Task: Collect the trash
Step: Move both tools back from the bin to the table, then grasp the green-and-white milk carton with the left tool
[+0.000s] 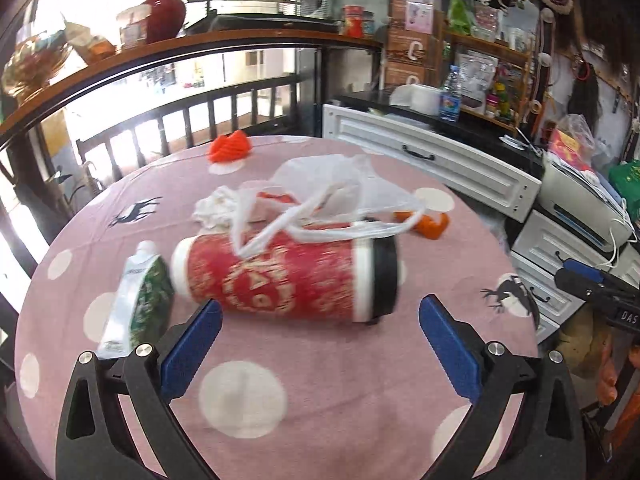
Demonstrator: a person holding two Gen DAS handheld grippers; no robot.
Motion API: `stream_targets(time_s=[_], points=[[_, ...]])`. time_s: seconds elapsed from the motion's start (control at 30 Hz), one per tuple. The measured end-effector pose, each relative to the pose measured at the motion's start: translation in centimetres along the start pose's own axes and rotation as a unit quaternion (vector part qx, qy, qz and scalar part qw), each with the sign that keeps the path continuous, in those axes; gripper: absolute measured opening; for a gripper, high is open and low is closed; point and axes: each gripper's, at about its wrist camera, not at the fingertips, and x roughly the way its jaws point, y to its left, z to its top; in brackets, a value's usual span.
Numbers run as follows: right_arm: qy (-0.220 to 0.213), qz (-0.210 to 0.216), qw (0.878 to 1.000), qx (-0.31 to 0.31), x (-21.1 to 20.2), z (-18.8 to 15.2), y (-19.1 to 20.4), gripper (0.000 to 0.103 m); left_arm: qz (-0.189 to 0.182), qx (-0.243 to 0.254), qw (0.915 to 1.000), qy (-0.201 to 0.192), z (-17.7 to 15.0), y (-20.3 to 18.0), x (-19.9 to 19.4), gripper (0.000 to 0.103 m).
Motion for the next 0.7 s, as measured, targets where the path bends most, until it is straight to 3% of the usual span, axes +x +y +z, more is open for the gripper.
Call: stream_targets(time_s=[0.33, 0.7], points=[[0.019, 0.067, 0.994, -0.082, 2.4, 1.4, 7.6, 0.088, 0.074, -0.036, 0.9958, 0.038, -1.3, 9.2, 0.5, 0.097], [0.025, 0.067, 0.993, -0.098, 3.8, 2.3, 10.7, 0.088, 0.056, -0.031, 0.9878, 0.142, -0.1, 13.6, 6.4, 0.097]])
